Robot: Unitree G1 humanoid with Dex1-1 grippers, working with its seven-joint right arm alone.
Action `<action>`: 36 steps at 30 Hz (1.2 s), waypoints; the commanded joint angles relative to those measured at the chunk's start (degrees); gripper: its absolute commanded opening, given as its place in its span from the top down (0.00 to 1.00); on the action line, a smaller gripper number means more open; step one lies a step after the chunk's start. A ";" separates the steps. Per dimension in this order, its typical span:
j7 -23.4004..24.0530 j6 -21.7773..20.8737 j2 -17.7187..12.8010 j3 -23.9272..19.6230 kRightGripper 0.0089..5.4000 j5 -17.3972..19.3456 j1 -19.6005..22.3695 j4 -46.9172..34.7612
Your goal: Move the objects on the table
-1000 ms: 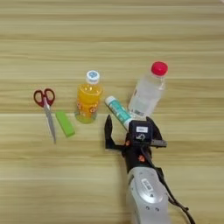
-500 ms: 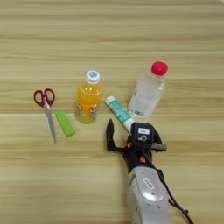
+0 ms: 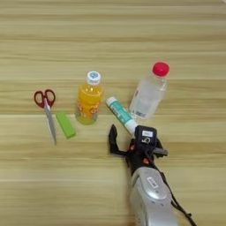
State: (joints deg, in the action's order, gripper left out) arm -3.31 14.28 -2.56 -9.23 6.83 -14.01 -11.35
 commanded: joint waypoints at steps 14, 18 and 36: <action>-2.69 0.56 -2.03 -1.21 0.01 2.80 4.14 2.72; -3.01 1.87 -1.67 -1.13 0.01 4.29 3.63 1.34; -5.33 2.94 -1.45 2.27 0.01 5.04 1.40 -2.39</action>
State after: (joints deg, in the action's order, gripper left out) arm -8.14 17.06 -3.97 -8.00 11.40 -12.78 -11.55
